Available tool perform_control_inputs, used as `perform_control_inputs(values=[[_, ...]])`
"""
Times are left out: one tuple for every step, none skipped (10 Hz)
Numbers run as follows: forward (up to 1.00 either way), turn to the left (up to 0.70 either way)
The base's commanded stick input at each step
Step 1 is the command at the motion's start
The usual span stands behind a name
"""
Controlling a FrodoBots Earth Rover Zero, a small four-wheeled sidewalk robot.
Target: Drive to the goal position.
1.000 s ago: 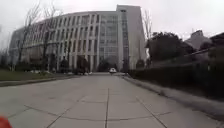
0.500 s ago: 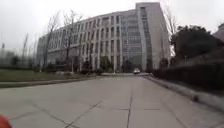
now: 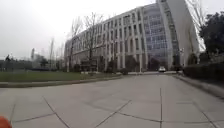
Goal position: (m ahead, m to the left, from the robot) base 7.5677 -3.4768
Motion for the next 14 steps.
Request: perform_control_inputs(values=[[0.70,0.09],[0.70,0.00],[0.70,0.00],[0.70,-0.35],[0.70,-0.35],[0.70,-0.35],[0.70,-0.35],[0.70,-0.35],[0.70,-0.32],[0.70,-0.07],[0.70,0.00],[0.70,0.00],[0.70,0.00],[0.70,0.00]])
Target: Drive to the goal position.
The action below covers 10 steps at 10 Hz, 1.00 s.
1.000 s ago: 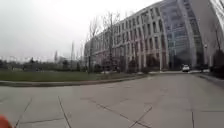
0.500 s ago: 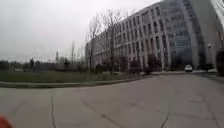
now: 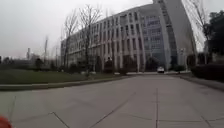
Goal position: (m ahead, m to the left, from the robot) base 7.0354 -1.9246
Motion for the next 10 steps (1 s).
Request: perform_control_inputs(values=[[0.70,0.00],[0.70,0.00],[0.70,0.00],[0.70,0.00],[0.70,0.00],[0.70,0.00],[0.70,0.00],[0.70,0.00],[0.70,0.00],[0.70,0.00]])
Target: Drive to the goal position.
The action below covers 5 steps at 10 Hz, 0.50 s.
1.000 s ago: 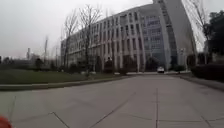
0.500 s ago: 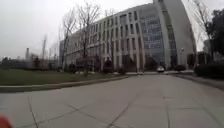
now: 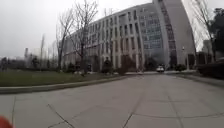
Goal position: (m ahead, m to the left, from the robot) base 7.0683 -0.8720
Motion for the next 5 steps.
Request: perform_control_inputs(values=[[0.70,0.00],[0.70,0.00],[0.70,0.00],[0.70,0.00],[0.70,0.00]])
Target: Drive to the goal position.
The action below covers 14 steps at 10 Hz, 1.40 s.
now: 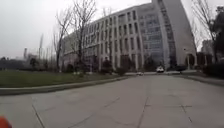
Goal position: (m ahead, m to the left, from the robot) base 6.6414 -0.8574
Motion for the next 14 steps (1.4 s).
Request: perform_control_inputs(values=[[0.70,0.00],[0.70,0.00],[0.70,0.00],[0.70,0.00],[0.70,0.00],[0.70,0.00],[0.70,0.00],[0.70,0.00],[0.70,0.00],[0.70,0.00],[0.70,0.00],[0.70,0.00],[0.70,0.00],[0.70,0.00]])
